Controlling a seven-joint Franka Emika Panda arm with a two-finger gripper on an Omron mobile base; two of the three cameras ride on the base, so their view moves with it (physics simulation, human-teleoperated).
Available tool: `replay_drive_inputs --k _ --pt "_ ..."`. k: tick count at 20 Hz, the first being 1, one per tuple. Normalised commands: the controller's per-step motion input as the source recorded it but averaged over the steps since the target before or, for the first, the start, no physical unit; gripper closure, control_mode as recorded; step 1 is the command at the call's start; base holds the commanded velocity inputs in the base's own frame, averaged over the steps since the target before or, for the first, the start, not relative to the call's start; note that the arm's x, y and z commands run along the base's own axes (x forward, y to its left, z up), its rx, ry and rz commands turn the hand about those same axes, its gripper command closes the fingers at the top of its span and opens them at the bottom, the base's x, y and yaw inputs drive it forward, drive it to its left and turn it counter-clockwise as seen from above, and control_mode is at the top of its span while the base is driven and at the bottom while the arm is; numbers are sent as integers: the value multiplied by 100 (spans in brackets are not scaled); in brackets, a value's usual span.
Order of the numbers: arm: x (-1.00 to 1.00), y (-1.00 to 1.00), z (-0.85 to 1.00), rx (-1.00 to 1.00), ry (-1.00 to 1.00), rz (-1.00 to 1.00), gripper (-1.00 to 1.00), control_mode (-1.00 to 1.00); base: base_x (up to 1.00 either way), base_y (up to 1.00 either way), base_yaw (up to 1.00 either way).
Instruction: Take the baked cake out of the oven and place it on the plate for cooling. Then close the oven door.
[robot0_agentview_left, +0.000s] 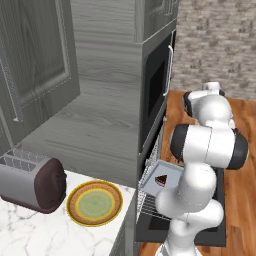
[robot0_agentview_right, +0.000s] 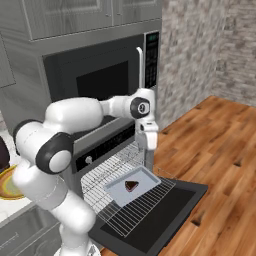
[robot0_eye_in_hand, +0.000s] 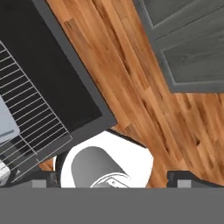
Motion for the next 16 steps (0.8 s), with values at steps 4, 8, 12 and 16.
replay_drive_inputs --k 4,8,12,16 --pt "-20 21 -52 6 -41 18 -100 -100 0 0 0" --pt "-15 24 -38 2 -55 16 -100 -100 0 0 0" --pt "17 6 -4 0 -31 11 -100 -100 0 0 0" --pt "53 0 0 0 -3 8 -100 -100 0 0 0"
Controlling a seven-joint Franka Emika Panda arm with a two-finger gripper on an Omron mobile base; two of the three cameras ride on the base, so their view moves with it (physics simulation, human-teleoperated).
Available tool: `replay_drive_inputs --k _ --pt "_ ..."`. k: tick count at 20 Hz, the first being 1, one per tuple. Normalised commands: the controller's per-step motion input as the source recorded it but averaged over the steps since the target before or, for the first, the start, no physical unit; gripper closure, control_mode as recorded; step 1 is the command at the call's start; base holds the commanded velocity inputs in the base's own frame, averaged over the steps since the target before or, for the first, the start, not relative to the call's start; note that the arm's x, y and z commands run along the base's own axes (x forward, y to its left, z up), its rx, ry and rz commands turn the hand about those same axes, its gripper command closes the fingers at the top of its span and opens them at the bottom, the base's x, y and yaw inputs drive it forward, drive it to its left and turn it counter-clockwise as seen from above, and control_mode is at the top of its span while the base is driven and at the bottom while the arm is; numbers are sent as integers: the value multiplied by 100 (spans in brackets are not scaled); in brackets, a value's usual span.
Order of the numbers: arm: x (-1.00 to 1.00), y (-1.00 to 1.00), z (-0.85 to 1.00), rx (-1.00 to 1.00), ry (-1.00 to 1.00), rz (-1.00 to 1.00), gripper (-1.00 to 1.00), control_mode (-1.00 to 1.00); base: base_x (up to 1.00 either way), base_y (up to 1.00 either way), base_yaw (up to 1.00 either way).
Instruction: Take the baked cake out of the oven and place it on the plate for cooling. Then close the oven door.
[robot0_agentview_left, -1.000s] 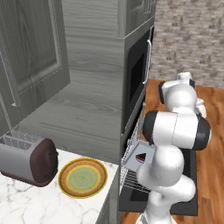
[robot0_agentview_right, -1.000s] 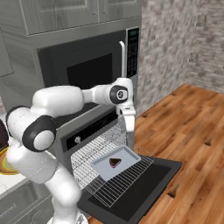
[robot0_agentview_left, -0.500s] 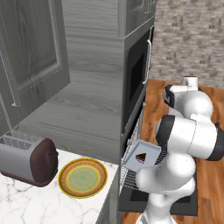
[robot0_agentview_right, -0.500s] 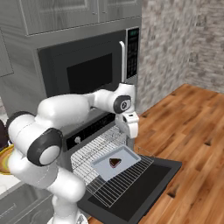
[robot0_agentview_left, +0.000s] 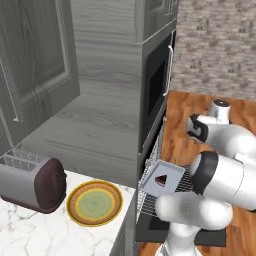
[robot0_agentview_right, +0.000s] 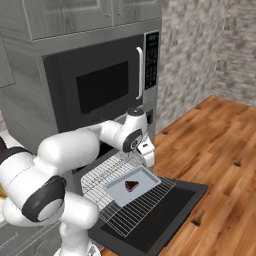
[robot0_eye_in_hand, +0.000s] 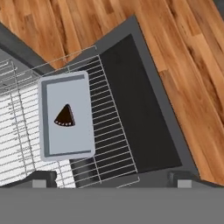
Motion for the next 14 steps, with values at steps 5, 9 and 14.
replay_drive_inputs --k 5,9,14 --pt "63 0 -2 1 0 8 -100 -100 0 0 0" --pt "30 0 -19 7 0 10 -100 -100 0 0 0" --pt "5 0 -36 11 0 13 -100 -100 0 0 0"
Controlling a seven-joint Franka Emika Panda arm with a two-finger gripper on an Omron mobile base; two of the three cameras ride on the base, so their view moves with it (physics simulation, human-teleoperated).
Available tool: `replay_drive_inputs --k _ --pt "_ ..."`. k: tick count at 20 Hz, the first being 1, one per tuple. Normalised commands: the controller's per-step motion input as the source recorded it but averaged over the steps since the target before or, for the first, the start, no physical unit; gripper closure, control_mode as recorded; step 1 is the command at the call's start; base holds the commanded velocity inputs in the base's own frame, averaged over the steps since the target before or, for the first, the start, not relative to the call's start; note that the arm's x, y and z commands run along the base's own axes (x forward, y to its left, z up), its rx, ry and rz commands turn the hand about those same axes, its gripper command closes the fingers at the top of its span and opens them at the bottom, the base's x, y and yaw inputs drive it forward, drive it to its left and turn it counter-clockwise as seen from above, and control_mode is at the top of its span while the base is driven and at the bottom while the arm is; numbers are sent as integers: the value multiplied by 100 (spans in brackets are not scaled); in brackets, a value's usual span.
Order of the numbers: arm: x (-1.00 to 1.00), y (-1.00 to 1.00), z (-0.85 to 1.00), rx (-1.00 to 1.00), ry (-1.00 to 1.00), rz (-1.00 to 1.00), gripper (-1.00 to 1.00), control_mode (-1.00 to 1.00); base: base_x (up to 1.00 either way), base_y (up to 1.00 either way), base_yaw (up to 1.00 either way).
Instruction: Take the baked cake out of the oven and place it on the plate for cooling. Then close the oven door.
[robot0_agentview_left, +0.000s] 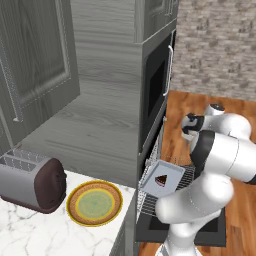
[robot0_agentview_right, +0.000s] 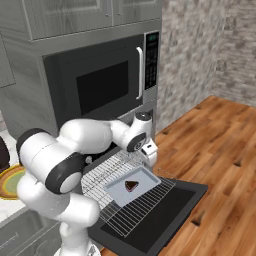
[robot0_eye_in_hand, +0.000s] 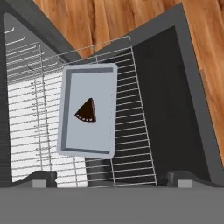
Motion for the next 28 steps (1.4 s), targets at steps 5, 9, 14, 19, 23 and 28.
replay_drive_inputs --k 5,9,14,19,23,28 --pt "18 1 -38 9 0 10 -100 -100 0 0 0" --pt "30 12 -34 4 0 5 -100 -100 0 0 0" --pt "26 14 -29 0 0 0 -100 -100 0 0 0" --pt "21 3 -36 0 0 0 -100 -100 0 0 0" --pt "12 2 -42 0 1 0 -100 -100 0 0 0" --pt "11 4 -40 1 1 0 -100 -100 0 0 0"
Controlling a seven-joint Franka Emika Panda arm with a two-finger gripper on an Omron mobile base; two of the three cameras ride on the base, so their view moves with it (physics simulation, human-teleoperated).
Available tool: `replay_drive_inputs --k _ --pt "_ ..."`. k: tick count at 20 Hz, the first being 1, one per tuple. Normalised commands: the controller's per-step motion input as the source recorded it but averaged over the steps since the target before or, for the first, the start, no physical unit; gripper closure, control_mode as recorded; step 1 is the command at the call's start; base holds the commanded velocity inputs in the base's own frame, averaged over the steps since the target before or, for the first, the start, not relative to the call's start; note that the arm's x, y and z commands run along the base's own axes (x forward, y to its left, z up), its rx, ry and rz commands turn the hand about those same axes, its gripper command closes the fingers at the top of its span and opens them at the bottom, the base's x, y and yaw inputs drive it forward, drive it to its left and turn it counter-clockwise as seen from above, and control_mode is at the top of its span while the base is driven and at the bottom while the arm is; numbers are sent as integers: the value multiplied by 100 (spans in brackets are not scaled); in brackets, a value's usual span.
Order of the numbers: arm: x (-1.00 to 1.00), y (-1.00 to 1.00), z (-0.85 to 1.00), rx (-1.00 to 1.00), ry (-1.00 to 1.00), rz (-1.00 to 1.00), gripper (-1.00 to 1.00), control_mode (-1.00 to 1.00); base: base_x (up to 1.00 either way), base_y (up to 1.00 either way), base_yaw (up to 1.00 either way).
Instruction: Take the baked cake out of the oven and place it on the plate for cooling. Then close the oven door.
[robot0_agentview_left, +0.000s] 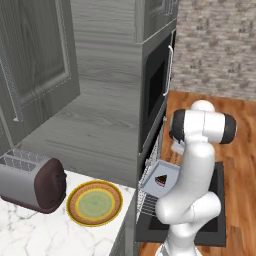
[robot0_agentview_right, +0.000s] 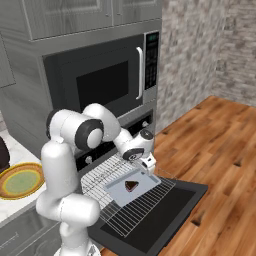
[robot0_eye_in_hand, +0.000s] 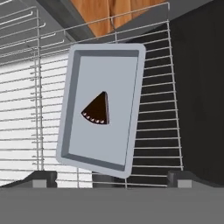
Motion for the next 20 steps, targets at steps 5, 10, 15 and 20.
replay_drive_inputs --k 5,10,15,20 --pt "17 9 -35 1 3 0 -100 -100 0 0 0" --pt "14 10 -36 2 4 0 -100 -100 0 0 0" --pt "8 1 -27 2 2 0 -100 -100 0 0 0" --pt "13 1 -23 3 2 0 -100 -100 0 0 0"
